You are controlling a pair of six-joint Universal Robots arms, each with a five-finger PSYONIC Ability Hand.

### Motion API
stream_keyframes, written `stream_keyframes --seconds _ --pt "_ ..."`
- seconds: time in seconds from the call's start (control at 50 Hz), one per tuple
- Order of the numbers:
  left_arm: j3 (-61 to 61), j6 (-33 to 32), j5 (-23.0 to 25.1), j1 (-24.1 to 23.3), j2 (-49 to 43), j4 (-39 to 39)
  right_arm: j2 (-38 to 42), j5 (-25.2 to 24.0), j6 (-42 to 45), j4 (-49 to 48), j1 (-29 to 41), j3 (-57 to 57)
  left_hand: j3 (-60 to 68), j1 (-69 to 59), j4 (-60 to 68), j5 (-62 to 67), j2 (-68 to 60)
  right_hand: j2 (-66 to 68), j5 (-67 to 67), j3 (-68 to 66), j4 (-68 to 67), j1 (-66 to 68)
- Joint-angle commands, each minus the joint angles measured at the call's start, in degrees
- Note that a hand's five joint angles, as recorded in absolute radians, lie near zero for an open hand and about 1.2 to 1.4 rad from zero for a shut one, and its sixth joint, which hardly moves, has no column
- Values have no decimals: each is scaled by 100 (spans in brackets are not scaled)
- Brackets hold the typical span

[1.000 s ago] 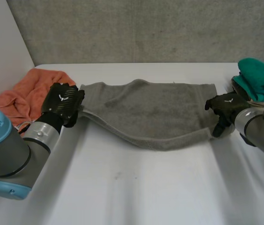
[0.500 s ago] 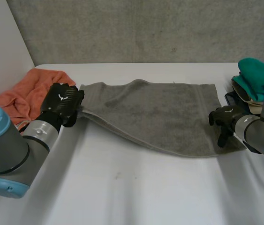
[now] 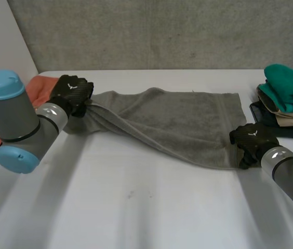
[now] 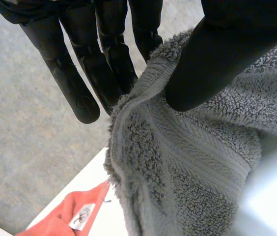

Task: Fold the laundry.

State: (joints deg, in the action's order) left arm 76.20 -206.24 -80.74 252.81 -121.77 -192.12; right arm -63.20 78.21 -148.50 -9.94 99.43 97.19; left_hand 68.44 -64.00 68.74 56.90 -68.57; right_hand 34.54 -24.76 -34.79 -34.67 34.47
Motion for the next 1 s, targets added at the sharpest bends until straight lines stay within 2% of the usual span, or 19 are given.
stream_keyframes --seconds 0.02,0.18,0.24,0.26,0.38,0.46,0.54,0.66,0.72,0.8,0.88,1.0 --pt "-44 5 -3 5 -206 25 457 45 111 -237 23 -209 1156 -1600 1126 1310 -1143 952 -930 -927 -939 959" --pt "-52 5 -3 23 -198 34 598 28 146 -237 24 -297 1156 -1600 1126 1310 -1143 1371 -1349 -1347 -1359 1379" --pt "-17 13 -3 14 -198 51 633 28 208 -307 24 -350 1156 -1600 1126 1310 -1143 4374 -4352 -4349 -4361 4381" --pt "-9 13 -3 14 -198 60 642 36 234 -325 15 -368 1156 -1600 1126 1310 -1143 4544 -4522 -4520 -4532 4552" --pt "307 31 -3 -48 47 183 458 150 313 -342 -20 -403 1156 -1600 1126 1310 -1143 4546 -4524 -4521 -4533 4553" --pt "764 48 5 -30 803 446 -349 230 366 -159 -196 -412 1156 -1600 1126 1310 -1143 4546 -4524 -4521 -4533 4553" --pt "1291 57 14 -13 1628 763 -1281 221 795 850 -451 -491 1156 -1600 1126 1310 -1143 4546 -4524 -4521 -4533 4553" --pt "2082 49 84 66 2762 1106 -1897 133 1350 2555 -732 -667 1156 -1600 1126 1310 -1143 4546 -4524 -4521 -4533 4553" --pt "2241 48 93 84 2826 1097 -1898 37 1263 2523 -759 -623 1156 -1600 1126 1310 -1143 4546 -4524 -4521 -4533 4553" --pt "2242 84 85 58 2756 1089 -1583 -60 851 1936 -785 -430 1156 -1600 1126 1310 -1143 4546 -4524 -4521 -4533 4553" --pt "2119 171 76 -73 2308 1071 -933 -25 534 1662 -785 -464 1156 -1600 1126 1310 -1143 4546 -4524 -4521 -4533 4553" --pt "1653 242 32 -302 1254 931 -211 -25 612 1626 -732 -736 1156 -1600 1126 1310 -1143 4546 -4524 -4521 -4533 4553"
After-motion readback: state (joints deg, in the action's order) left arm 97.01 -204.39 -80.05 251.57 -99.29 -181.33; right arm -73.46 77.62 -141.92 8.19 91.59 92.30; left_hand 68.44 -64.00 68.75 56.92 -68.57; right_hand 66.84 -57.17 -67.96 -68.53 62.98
